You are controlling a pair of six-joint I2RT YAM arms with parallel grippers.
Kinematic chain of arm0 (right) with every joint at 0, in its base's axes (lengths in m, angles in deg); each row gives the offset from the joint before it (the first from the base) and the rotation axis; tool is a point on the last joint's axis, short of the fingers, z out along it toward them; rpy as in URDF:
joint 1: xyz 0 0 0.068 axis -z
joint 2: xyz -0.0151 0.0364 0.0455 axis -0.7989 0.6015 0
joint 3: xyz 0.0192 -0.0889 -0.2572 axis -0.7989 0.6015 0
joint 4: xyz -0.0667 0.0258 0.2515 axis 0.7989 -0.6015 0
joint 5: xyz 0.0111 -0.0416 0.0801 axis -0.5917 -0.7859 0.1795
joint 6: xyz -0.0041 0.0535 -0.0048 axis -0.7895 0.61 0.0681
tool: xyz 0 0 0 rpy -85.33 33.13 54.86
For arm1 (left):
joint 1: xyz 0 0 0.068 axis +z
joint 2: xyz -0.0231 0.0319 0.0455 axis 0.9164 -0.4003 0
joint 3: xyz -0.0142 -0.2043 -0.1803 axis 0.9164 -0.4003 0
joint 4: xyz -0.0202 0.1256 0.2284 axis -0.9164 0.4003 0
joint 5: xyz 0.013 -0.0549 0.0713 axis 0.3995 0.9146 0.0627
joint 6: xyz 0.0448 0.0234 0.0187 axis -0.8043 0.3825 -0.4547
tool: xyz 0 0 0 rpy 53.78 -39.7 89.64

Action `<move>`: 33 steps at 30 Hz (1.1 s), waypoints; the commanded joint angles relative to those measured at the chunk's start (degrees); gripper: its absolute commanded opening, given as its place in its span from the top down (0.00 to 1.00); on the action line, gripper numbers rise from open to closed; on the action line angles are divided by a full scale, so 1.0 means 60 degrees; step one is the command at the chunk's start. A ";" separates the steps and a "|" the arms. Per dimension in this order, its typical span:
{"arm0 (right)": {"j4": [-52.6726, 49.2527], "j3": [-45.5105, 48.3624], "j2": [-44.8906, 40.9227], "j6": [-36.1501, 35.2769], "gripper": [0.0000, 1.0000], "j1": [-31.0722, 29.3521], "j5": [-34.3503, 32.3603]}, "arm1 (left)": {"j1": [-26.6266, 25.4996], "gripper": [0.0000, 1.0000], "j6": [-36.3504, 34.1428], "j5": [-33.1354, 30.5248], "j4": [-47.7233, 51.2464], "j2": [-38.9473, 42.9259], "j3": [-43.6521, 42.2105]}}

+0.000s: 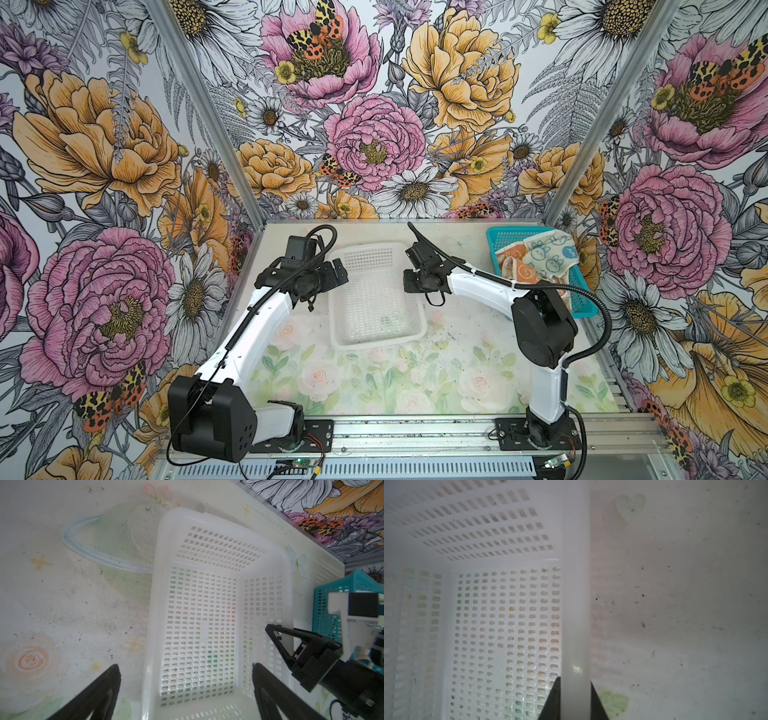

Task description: Fold and stack the towels

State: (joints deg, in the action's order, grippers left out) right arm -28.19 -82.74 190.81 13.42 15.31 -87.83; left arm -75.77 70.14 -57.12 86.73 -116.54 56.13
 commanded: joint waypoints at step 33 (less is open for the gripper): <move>0.1861 -0.0732 0.0474 0.5228 0.32 -0.0568 -0.3415 | 0.0243 0.01 0.0539 0.0635 -0.0185 0.0633 -0.0934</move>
State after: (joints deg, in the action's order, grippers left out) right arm -18.24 -87.81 197.78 49.37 11.35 -107.87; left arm -73.84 72.99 -53.97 86.53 -111.99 50.41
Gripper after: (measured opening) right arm 0.668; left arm 0.987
